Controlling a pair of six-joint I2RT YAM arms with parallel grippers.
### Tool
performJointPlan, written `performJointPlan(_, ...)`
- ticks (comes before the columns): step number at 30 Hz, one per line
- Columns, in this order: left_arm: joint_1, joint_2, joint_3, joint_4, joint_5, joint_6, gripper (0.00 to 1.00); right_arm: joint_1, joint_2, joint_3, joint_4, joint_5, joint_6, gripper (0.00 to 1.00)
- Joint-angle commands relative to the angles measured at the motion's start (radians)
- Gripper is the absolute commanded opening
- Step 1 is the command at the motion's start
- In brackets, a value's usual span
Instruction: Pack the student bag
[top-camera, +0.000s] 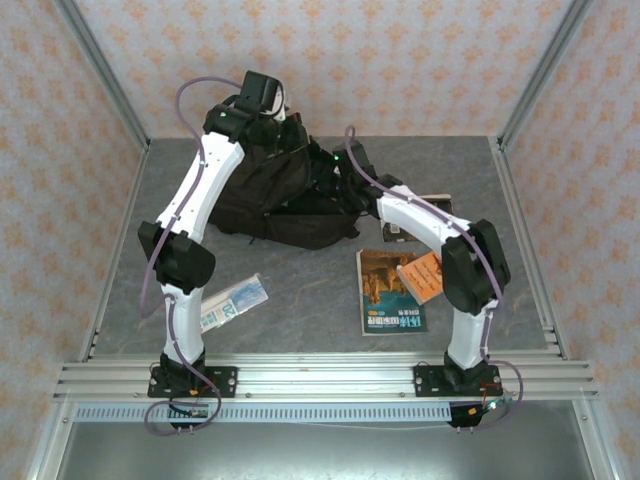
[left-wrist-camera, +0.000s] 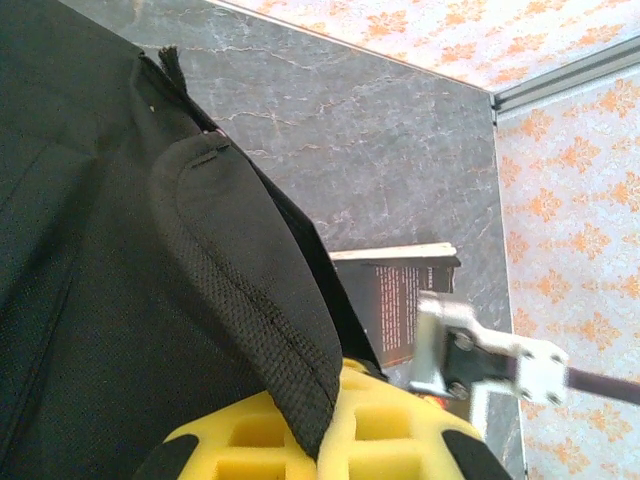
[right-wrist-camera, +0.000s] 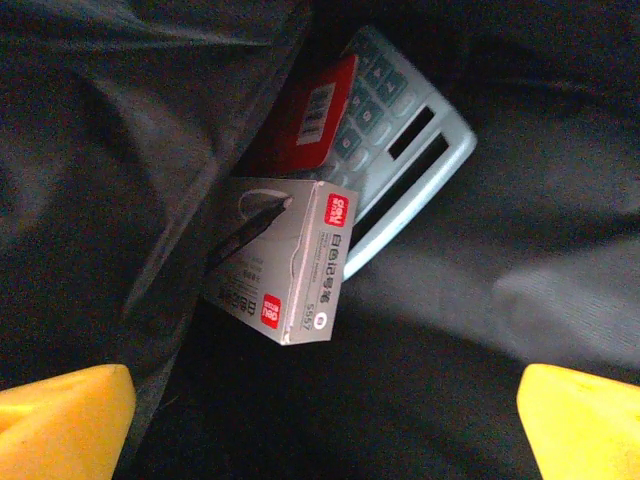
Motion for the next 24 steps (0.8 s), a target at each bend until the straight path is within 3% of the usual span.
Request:
performJointPlan(1,0.011,-0.005,0.005,0.081,0.024,-0.006,0.00,-0.004,-0.112,-0.053,-0.009,0.106,-0.074,0.96)
performJointPlan(5,0.009,0.004,-0.011,0.100,0.049,-0.013,0.00,-0.007,-0.240,-0.131,-0.072,0.224,-0.105,0.93)
performJointPlan(12,-0.032,0.039,-0.027,0.117,0.093,-0.023,0.00,-0.006,-0.496,-0.314,-0.202,0.314,-0.121,0.94)
performJointPlan(18,-0.098,0.089,-0.018,0.096,0.073,-0.006,0.00,-0.002,-0.670,-0.474,-0.311,0.285,-0.141,0.93)
performJointPlan(24,-0.165,0.158,-0.004,0.071,0.115,-0.016,0.22,0.007,-0.759,-0.546,-0.345,0.251,-0.142,0.92)
